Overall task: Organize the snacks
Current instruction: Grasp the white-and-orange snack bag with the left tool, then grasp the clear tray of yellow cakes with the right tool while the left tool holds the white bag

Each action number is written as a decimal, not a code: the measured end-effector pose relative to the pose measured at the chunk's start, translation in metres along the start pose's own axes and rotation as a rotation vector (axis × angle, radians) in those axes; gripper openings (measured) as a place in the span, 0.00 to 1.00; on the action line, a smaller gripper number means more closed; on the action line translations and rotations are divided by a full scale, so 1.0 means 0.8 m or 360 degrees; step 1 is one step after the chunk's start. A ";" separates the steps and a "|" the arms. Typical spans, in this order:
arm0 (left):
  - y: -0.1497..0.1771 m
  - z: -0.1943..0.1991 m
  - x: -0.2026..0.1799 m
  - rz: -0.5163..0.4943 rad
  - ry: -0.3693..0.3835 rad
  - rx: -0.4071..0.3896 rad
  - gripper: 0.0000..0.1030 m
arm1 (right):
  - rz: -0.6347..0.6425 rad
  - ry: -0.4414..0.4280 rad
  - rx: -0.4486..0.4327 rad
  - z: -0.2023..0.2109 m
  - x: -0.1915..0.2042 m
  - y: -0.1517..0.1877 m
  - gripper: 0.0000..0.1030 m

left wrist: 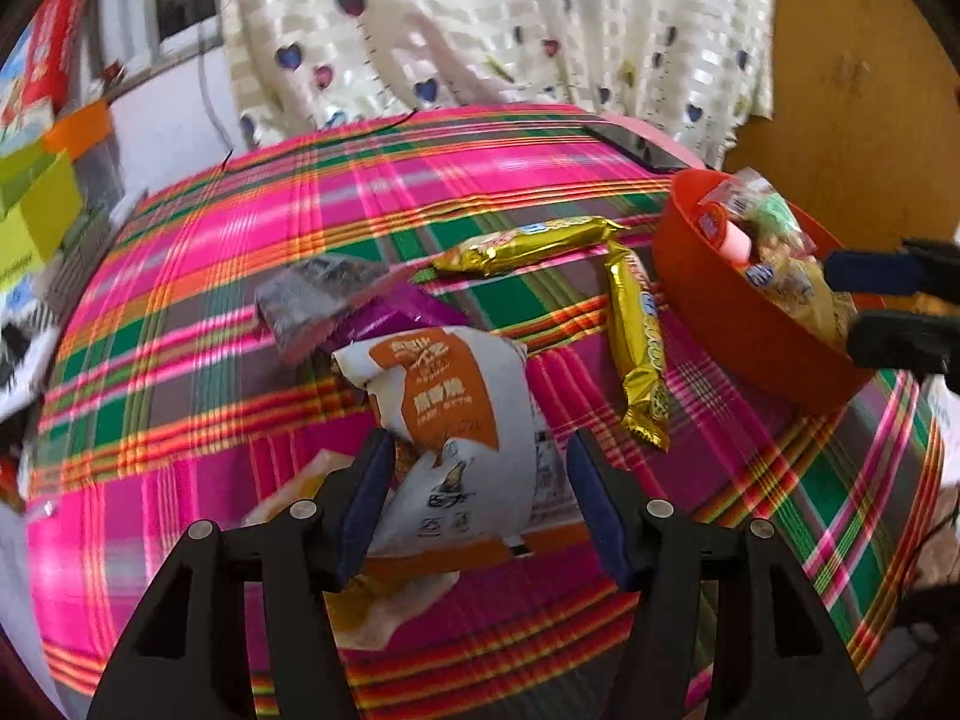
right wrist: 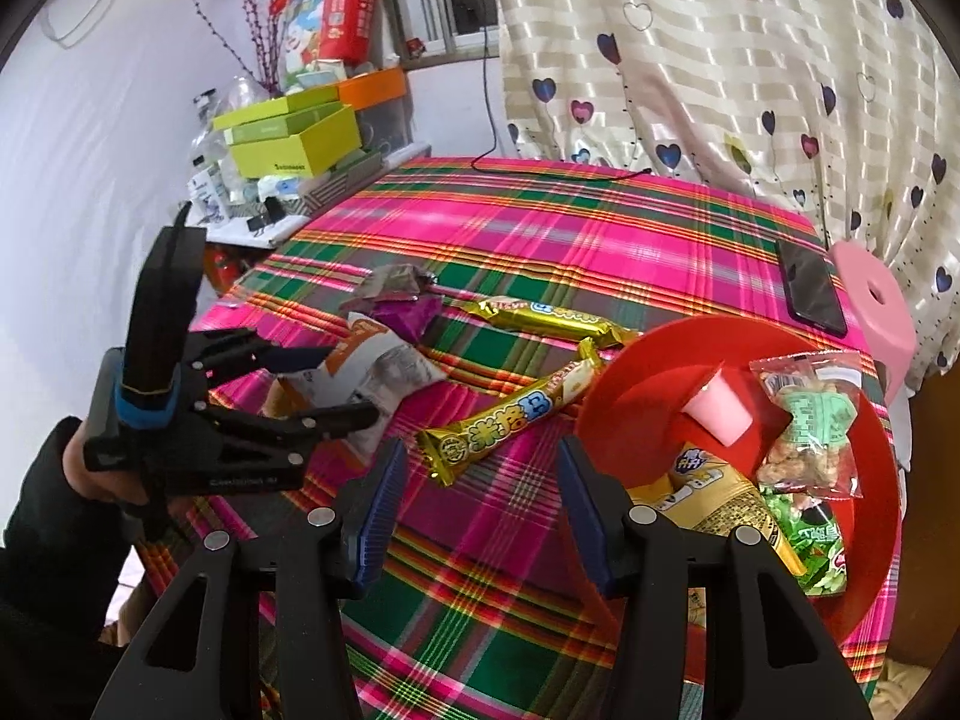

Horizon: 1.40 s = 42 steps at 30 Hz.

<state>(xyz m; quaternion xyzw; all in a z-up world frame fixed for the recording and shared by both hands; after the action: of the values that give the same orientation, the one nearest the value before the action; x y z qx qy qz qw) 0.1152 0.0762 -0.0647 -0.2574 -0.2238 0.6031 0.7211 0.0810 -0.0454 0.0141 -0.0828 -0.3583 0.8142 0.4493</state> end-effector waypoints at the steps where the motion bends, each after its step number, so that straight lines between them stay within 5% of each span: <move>1: -0.001 -0.001 0.003 0.0056 0.0001 0.0004 0.59 | 0.0001 0.0001 0.0000 0.000 0.000 0.000 0.48; 15: -0.003 -0.021 0.010 0.0351 -0.0075 0.0015 0.55 | -0.0015 -0.0003 0.0018 -0.004 -0.006 0.001 0.48; 27: 0.008 0.041 0.016 0.0450 -0.0055 -0.0193 0.52 | -0.0030 -0.0007 0.0041 -0.014 0.004 -0.003 0.48; 42: 0.051 0.106 0.082 0.0624 -0.0221 -0.0318 0.52 | 0.0047 -0.0111 0.0130 -0.062 0.064 -0.015 0.48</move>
<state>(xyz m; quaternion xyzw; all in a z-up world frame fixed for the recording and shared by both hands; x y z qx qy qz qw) 0.0420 0.1553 -0.0249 -0.3238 -0.2771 0.7229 0.5439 0.0824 0.0246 -0.0047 -0.0412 -0.3388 0.8371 0.4276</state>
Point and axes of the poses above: each gripper's, at about its wrist camera, not at the fingertips, and z roughly against the way its jaws point, x to its left, y to its underside, the point moved 5 cm from there along -z, roughly the way its jaws point, and after that the axes turned 5 degrees about -z, right-handed, at the moved point
